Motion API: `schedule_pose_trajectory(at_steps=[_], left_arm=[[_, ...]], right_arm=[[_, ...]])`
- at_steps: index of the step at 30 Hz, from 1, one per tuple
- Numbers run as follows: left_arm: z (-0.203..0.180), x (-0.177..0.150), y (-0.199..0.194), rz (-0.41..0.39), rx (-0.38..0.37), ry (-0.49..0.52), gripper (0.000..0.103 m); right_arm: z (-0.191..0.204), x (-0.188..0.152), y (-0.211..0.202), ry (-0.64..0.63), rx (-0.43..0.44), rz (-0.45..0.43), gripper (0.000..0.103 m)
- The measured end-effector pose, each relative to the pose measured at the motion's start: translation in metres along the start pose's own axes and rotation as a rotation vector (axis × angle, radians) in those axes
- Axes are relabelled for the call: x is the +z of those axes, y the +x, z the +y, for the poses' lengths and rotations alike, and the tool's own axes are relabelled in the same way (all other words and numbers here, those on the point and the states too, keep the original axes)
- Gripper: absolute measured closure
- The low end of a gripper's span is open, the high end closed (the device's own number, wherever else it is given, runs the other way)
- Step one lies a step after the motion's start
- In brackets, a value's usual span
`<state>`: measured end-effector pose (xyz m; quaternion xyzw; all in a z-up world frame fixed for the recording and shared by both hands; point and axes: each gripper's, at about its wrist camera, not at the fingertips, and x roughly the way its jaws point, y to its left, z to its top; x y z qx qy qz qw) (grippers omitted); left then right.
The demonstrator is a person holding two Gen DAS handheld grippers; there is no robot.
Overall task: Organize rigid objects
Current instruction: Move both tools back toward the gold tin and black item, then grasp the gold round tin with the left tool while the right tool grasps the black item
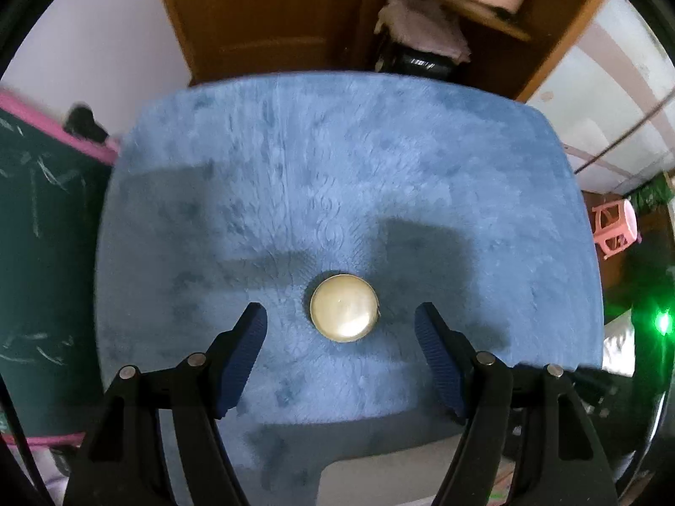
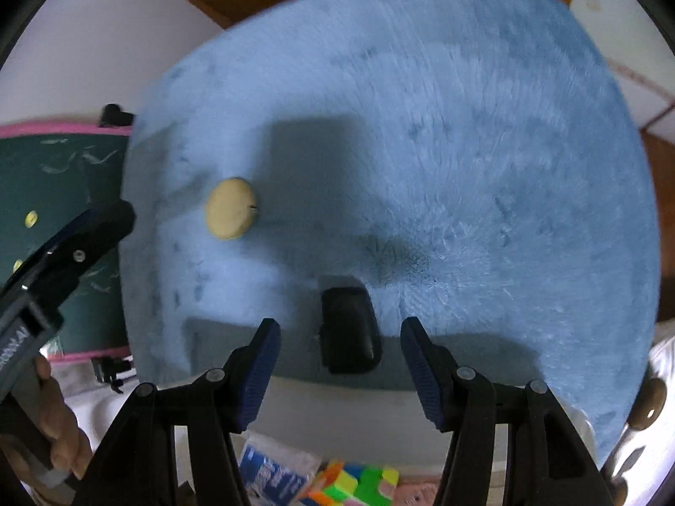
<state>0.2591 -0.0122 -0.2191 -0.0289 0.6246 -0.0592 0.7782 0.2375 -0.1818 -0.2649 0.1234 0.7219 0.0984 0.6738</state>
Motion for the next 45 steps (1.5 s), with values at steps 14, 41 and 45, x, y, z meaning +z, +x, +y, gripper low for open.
schedule_pose_trajectory(at_steps=[14, 41, 45], left_arm=[[-0.002, 0.012, 0.070, 0.166, -0.008, -0.061, 0.027], [-0.056, -0.011, 0.101, 0.153, 0.104, 0.029, 0.044], [-0.055, -0.017, 0.086, 0.115, 0.089, 0.009, 0.044]], right_arm=[[0.003, 0.007, 0.053, 0.042, -0.063, 0.115, 0.043], [0.034, -0.011, 0.067, -0.059, -0.175, 0.101, 0.065], [0.020, -0.012, 0.061, -0.028, -0.137, 0.094, 0.065]])
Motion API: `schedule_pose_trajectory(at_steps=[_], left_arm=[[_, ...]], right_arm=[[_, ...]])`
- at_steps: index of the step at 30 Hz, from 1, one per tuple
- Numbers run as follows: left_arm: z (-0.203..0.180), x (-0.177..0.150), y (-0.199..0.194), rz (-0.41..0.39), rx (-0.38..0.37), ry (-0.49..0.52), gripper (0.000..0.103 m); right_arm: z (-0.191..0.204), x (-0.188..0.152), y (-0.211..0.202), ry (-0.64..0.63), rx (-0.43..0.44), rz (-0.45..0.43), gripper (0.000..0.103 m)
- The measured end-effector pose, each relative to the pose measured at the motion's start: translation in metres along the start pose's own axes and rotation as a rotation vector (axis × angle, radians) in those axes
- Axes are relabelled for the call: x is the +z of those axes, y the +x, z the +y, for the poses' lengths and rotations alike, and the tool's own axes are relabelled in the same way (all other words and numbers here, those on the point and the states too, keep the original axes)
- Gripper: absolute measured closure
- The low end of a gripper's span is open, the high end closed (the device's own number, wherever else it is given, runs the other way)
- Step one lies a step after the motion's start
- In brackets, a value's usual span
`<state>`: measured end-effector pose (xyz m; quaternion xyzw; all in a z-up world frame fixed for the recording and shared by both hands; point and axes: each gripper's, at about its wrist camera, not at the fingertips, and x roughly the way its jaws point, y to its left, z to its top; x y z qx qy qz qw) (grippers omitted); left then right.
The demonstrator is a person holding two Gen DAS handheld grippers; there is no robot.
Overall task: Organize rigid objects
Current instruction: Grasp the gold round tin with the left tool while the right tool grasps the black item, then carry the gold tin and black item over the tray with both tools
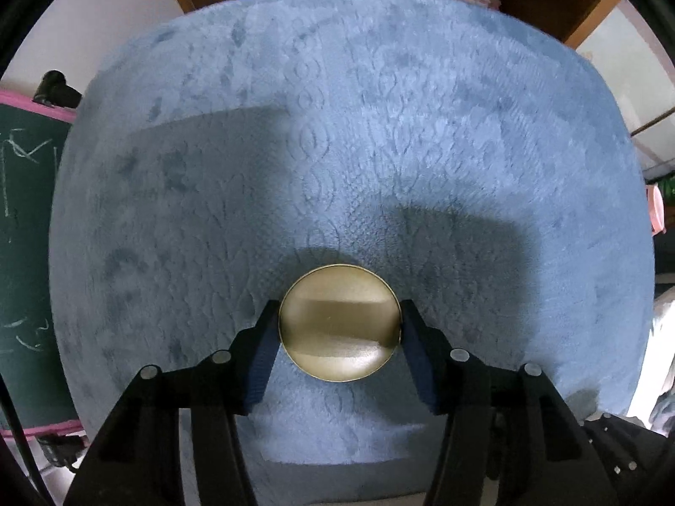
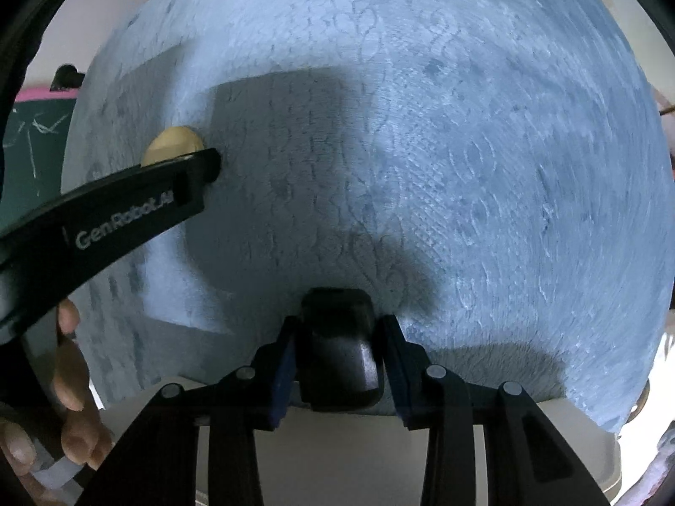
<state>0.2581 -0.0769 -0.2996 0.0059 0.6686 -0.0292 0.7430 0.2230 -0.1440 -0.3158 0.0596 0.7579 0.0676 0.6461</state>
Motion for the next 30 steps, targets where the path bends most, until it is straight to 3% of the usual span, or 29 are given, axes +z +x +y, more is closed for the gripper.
schedule_pose_trajectory(at_steps=[9, 13, 19, 24, 30], left_arm=[[-0.012, -0.027, -0.088, -0.216, 0.042, 0.043, 0.044], [-0.002, -0.042, -0.132, -0.308, 0.035, 0.062, 0.044], [-0.002, -0.077, -0.204, -0.424, 0.004, 0.072, 0.044], [-0.005, -0.106, -0.241, -0.497, -0.013, 0.090, 0.044], [-0.013, -0.144, -0.272, -0.552, -0.037, 0.122, 0.044]], right_arm=[[-0.032, -0.015, -0.029, 0.108, 0.158, -0.096, 0.065], [-0.043, -0.029, -0.067, 0.132, 0.219, -0.210, 0.065], [-0.044, -0.070, -0.145, 0.089, 0.219, -0.390, 0.065], [-0.041, -0.107, -0.202, 0.060, 0.206, -0.504, 0.065], [-0.045, -0.164, -0.235, 0.038, 0.179, -0.596, 0.065]])
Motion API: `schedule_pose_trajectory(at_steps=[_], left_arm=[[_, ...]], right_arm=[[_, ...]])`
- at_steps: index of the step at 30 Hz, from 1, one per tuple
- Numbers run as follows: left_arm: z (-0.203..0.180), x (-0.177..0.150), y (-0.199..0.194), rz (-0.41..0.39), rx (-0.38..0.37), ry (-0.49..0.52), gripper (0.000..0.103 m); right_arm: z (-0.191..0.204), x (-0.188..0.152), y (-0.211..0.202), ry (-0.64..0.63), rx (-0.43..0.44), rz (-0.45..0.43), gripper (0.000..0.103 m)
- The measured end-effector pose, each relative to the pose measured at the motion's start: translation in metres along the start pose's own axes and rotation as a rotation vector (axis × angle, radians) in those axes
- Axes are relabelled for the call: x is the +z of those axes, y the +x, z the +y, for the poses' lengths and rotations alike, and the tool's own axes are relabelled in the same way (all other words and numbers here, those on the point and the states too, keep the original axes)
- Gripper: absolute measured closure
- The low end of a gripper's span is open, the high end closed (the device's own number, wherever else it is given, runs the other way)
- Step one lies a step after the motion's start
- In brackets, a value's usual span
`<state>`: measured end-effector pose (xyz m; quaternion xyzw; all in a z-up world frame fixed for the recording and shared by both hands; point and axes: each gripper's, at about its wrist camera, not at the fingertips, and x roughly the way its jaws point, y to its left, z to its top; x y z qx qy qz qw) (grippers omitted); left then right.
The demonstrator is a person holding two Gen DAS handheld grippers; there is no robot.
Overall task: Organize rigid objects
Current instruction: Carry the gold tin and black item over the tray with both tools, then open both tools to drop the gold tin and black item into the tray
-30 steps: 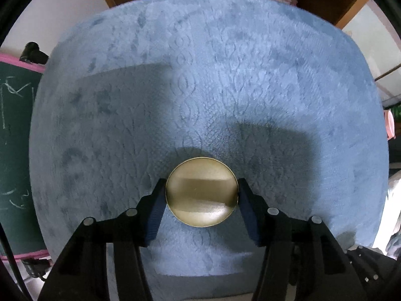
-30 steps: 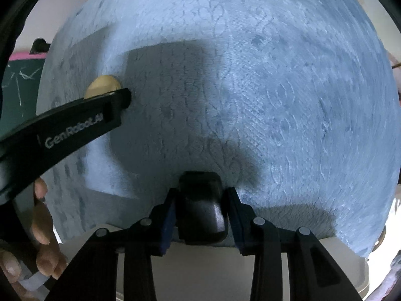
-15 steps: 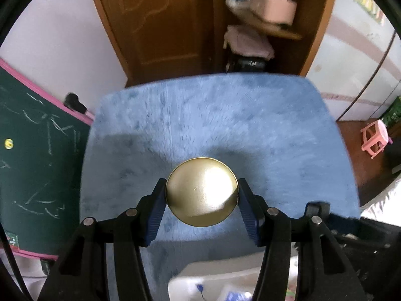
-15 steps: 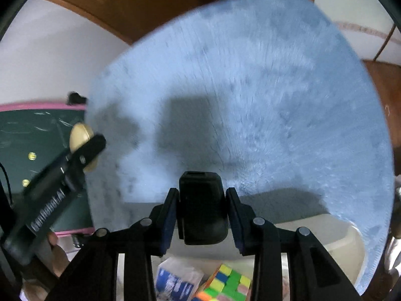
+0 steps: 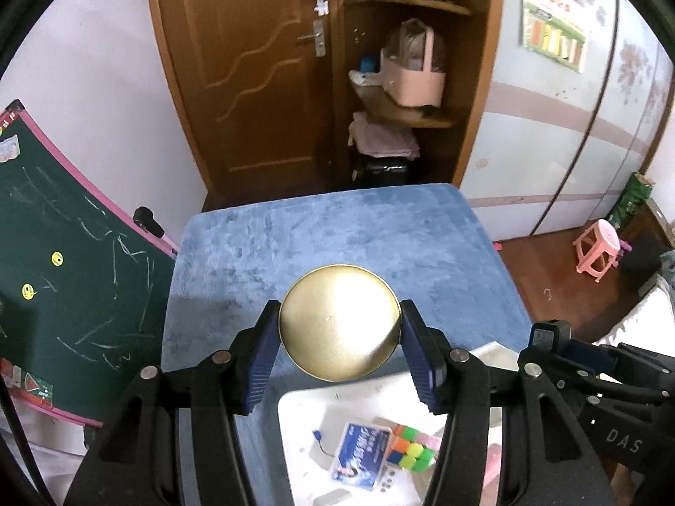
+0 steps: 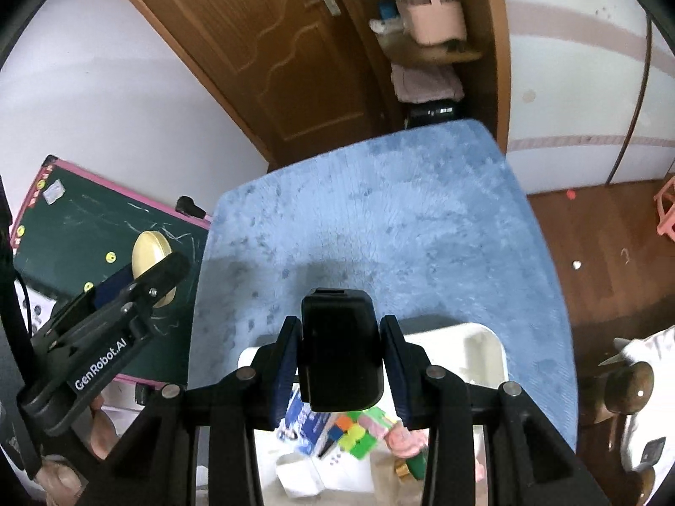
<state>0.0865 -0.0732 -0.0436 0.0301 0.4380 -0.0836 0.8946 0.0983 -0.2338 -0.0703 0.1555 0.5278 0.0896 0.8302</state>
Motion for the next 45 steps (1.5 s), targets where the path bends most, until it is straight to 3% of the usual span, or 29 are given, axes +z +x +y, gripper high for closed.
schedule_pose_trajectory(at_steps=[7, 13, 22, 32, 45], left_arm=[[-0.011, -0.028, -0.017, -0.003, -0.038, 0.025, 0.044], [-0.023, -0.057, -0.012, 0.038, -0.076, 0.044, 0.044], [-0.044, -0.111, 0.013, 0.141, -0.069, 0.138, 0.044], [-0.031, -0.158, 0.055, 0.290, -0.051, 0.144, 0.044], [-0.031, -0.182, 0.075, 0.351, -0.066, 0.180, 0.044]], right_arm=[[0.001, -0.036, -0.036, -0.031, -0.027, -0.041, 0.065], [-0.003, -0.067, -0.039, -0.049, -0.068, -0.023, 0.065], [-0.019, -0.110, -0.010, -0.019, -0.089, 0.076, 0.065], [-0.034, -0.143, 0.042, -0.005, -0.186, 0.187, 0.065], [-0.038, -0.158, 0.076, 0.017, -0.228, 0.255, 0.064]])
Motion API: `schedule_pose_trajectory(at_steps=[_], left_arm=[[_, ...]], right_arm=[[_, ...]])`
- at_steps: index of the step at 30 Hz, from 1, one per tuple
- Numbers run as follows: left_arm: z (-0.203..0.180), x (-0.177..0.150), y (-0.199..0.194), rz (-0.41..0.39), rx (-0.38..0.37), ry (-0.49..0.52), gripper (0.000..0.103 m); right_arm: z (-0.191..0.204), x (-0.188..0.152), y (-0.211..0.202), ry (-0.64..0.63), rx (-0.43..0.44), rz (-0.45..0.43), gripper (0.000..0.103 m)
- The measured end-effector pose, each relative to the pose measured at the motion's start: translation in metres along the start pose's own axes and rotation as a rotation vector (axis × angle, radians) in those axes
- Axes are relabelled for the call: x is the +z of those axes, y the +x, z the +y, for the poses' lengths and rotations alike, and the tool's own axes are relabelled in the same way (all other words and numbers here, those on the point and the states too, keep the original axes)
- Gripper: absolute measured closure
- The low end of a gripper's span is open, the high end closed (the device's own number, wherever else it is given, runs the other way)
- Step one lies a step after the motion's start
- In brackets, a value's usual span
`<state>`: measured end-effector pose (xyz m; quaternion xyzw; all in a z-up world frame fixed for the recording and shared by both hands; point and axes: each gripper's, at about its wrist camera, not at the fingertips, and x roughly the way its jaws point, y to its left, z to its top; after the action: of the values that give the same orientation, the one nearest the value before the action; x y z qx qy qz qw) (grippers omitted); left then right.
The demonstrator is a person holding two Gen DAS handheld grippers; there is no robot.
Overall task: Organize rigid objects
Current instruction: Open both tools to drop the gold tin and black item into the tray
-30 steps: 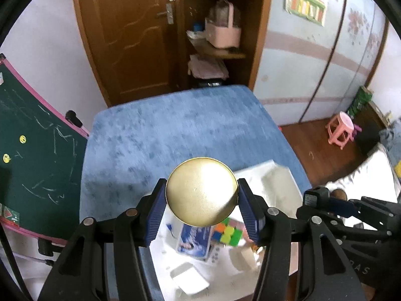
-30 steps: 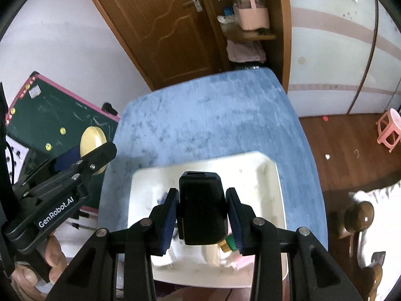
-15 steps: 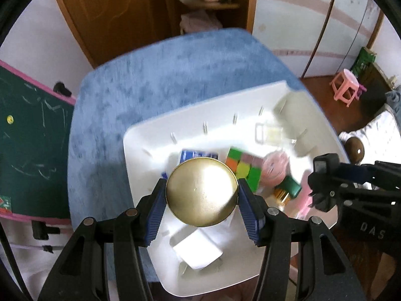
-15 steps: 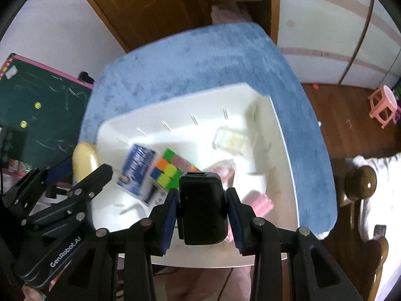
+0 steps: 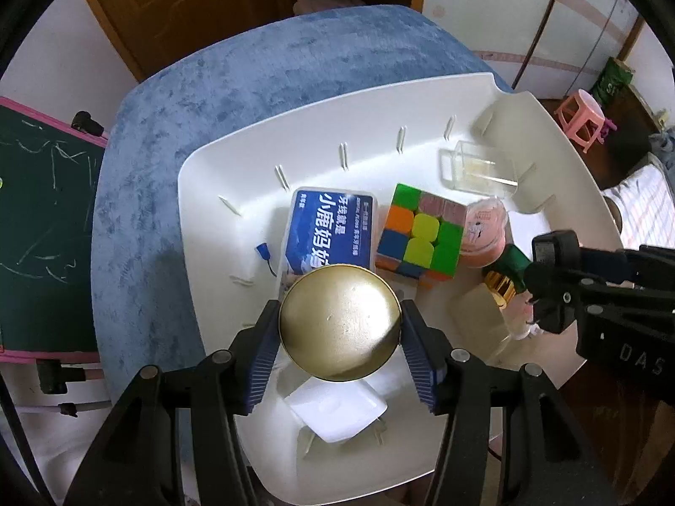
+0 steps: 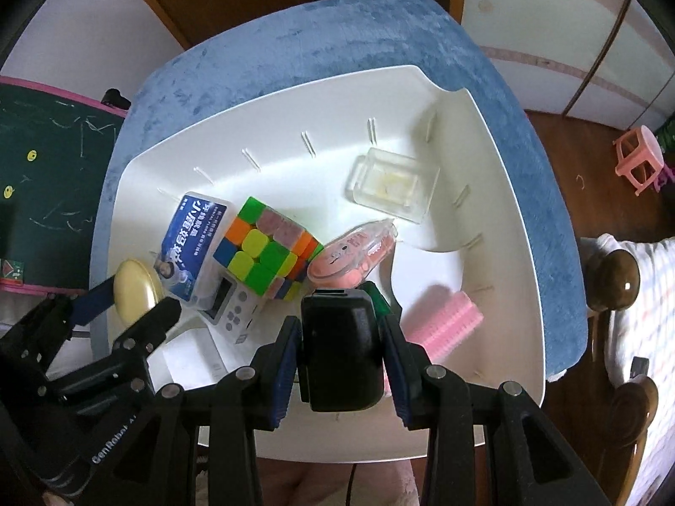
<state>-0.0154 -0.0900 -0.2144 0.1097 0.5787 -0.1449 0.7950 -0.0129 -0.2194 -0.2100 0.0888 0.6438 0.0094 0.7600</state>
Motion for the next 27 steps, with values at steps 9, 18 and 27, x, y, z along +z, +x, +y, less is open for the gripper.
schedule_pose_trajectory(at_steps=[9, 18, 27], left_arm=[[0.007, 0.001, -0.001, -0.008, 0.009, -0.034, 0.023], [0.016, 0.004, -0.013, -0.023, 0.021, -0.070, 0.023], [0.030, 0.009, -0.054, -0.112, 0.044, -0.106, 0.023]], right_arm=[[0.002, 0.000, 0.007, 0.012, 0.007, 0.018, 0.060], [0.006, 0.003, -0.013, -0.008, 0.018, -0.042, 0.059], [0.018, 0.002, -0.044, -0.052, 0.016, -0.133, 0.059]])
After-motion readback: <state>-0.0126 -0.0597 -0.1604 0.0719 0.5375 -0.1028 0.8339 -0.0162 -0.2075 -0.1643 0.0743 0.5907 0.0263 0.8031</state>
